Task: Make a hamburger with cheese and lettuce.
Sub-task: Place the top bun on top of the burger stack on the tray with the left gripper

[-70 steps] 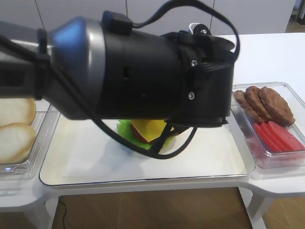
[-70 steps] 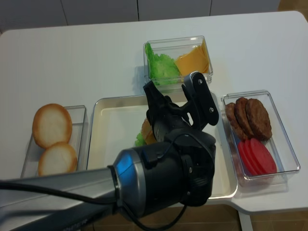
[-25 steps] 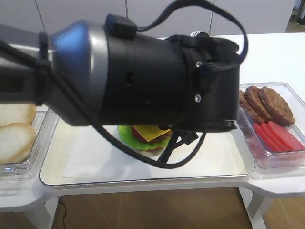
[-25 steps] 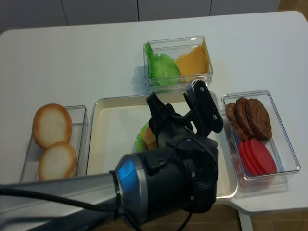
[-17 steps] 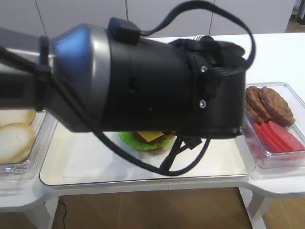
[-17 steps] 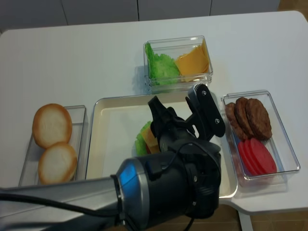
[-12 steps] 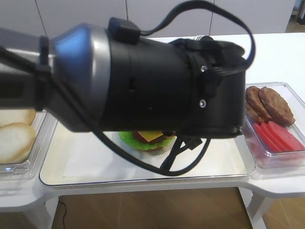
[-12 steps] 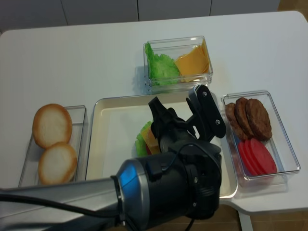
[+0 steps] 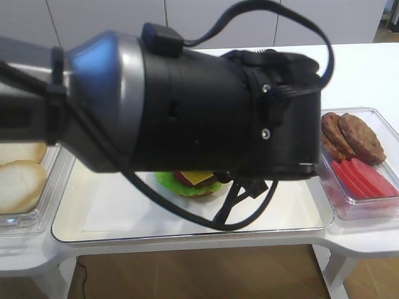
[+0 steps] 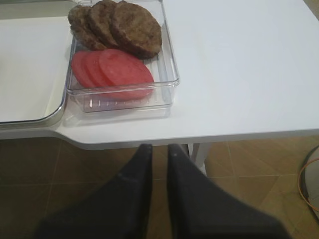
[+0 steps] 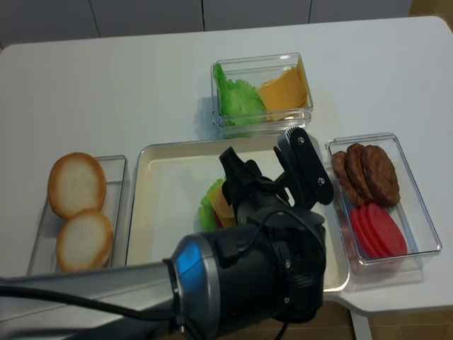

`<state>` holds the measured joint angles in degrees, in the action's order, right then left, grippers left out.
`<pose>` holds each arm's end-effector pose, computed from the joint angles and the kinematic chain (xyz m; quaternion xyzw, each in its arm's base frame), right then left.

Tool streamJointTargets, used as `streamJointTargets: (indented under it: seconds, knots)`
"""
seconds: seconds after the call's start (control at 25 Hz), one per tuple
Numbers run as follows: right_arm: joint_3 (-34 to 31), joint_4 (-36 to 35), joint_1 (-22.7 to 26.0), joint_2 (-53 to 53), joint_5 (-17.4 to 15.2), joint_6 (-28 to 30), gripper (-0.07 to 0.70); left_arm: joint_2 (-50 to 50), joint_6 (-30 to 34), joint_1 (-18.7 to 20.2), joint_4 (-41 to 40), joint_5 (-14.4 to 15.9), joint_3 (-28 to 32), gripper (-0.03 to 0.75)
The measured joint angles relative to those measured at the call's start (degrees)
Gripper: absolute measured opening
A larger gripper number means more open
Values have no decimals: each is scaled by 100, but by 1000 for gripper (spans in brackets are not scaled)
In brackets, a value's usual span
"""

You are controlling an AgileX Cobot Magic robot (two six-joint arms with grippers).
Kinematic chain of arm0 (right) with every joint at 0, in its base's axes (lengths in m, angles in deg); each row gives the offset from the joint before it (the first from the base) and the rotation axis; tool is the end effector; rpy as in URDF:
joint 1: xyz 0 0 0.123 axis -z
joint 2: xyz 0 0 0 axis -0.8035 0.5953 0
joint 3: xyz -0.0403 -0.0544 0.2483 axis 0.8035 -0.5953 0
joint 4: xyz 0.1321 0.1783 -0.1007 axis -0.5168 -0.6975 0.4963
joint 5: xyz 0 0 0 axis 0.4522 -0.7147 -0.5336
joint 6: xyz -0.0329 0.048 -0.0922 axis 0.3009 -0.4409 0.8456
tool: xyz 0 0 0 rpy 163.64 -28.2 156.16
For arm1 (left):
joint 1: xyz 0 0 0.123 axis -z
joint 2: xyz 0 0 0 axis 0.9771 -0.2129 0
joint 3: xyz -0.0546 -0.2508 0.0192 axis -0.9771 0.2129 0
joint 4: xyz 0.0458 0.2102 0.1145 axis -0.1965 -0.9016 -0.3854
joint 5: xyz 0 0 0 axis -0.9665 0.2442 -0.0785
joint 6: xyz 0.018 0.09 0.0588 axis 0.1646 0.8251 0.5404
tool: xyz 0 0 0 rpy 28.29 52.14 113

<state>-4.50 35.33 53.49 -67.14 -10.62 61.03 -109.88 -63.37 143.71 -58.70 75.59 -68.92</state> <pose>0.0278 0.0045 0.2487 -0.0048 0.8780 0.0207 0.4782 0.2225 -0.3030 0.2335 0.3771 0.8233 0.2220 0.3614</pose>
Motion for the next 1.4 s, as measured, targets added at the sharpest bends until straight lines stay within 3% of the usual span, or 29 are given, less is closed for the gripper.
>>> streamJointTargets:
  seconds: [0.8,1.4]
  knots:
    - [0,0,0,0,0,0,83,0,-86,0,129,-69,0,482]
    - [0,0,0,0,0,0,54,0,-106,-32,134,-83,0,510]
